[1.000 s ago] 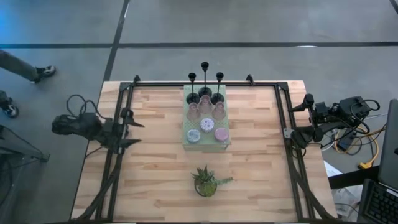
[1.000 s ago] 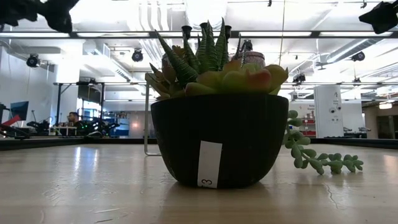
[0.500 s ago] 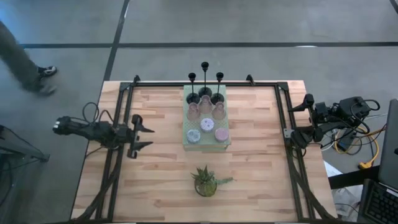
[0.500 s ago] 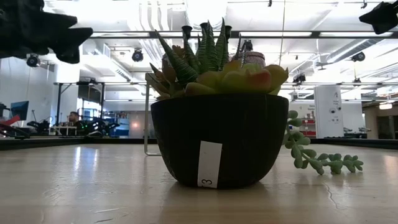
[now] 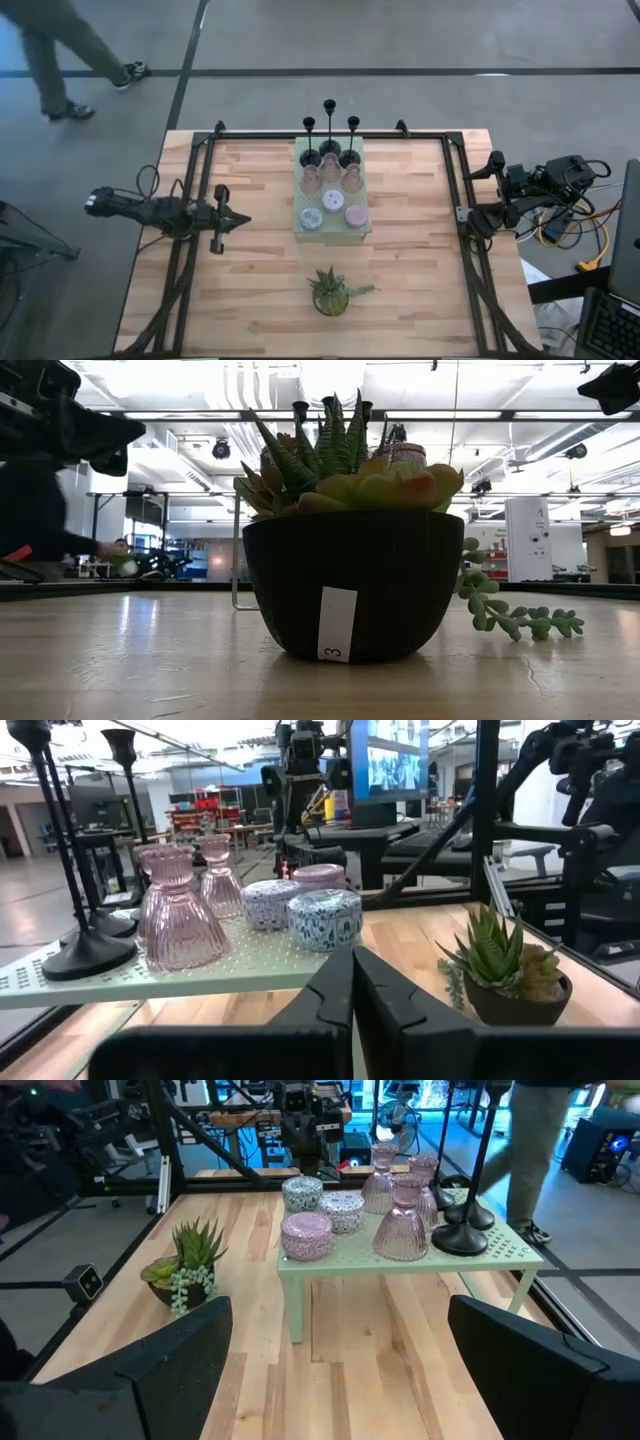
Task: Pick & Place candle stick holders
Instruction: Return to Home Position
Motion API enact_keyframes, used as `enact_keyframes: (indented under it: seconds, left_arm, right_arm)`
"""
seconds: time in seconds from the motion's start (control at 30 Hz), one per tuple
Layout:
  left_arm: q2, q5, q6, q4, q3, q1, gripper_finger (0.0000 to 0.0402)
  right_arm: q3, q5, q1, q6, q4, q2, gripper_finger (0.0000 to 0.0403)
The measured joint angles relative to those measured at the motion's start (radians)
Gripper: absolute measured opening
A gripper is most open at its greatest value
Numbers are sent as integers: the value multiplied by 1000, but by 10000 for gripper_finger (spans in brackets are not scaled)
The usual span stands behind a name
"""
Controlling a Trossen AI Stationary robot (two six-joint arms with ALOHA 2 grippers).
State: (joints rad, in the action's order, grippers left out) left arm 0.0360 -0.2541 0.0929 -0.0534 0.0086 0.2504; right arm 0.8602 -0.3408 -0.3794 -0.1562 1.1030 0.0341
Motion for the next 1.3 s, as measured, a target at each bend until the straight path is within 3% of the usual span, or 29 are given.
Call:
enact_keyframes:
  seconds: [1.13,1.3]
  left_arm:
    - [0,-2,0,16,3,0,16]
    - [0,-2,0,17,3,0,18]
  right_arm:
    - [0,0,0,0,0,0,366]
    - [35,24,0,-111,-22,0,366]
